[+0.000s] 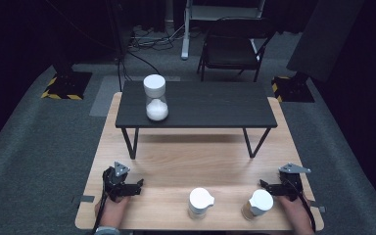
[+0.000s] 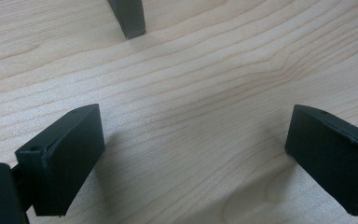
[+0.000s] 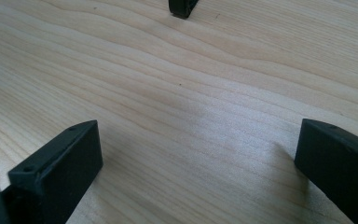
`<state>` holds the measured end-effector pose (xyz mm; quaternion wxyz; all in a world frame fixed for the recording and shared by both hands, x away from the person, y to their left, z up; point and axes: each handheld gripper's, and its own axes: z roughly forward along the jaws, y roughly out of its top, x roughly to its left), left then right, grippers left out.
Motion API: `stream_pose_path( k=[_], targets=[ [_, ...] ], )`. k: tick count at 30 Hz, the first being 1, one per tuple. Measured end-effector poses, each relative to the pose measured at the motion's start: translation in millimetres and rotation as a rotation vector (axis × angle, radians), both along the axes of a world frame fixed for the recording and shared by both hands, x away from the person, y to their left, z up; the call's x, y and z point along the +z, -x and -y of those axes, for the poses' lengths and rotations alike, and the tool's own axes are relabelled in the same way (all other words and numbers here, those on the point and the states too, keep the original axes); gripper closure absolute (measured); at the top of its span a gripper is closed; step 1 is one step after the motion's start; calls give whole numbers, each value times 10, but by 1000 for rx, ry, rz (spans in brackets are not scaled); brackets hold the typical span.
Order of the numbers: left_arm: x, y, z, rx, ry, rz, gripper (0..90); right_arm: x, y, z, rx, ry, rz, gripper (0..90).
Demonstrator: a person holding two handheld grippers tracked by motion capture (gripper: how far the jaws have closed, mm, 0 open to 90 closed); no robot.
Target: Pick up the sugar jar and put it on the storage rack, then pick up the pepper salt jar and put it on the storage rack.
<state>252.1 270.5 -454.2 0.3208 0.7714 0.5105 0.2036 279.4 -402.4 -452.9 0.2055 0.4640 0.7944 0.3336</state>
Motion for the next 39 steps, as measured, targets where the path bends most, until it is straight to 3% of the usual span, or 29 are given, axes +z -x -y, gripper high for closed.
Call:
stream_pose_path(
  k=[20, 39],
  targets=[
    [1, -2, 2, 1, 0, 0, 42, 29, -14, -8, -3, -11, -10, 22],
    [0, -1, 2, 1, 0, 0, 42, 283, 185, 55, -7, -77, 91, 22]
  ],
)
